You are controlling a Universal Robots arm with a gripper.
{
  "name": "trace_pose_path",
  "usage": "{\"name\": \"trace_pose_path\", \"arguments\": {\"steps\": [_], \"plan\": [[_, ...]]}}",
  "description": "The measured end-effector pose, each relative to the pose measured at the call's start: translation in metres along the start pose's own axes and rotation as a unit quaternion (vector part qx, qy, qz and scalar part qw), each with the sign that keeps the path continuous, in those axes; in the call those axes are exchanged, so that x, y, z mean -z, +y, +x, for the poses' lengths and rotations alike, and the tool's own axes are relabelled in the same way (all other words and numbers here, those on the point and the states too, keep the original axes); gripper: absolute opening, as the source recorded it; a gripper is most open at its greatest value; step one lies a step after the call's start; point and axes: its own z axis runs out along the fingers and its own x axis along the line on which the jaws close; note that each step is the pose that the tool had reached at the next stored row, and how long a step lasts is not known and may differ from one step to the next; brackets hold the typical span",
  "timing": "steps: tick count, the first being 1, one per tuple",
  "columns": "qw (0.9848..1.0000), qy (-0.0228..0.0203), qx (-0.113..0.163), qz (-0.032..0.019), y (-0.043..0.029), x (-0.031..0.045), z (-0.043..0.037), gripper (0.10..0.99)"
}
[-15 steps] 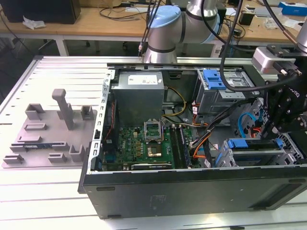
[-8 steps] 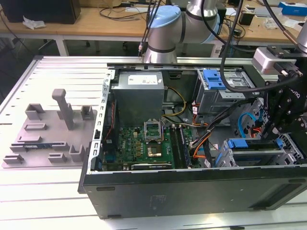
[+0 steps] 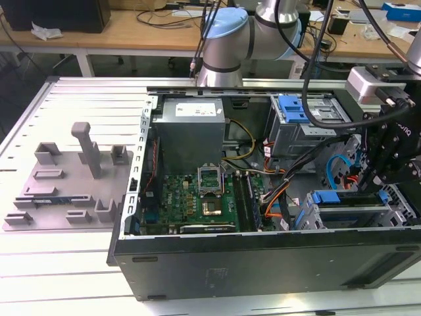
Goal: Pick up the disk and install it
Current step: 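Insert the first disk wire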
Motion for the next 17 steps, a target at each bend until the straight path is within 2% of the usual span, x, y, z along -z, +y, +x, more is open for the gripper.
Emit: {"name": "trace_pose_path", "arguments": {"steps": [17], "plan": [[1.0,-0.0001,0.004,0.0003,0.0001,-0.0025,-0.0002,0.169]]}}
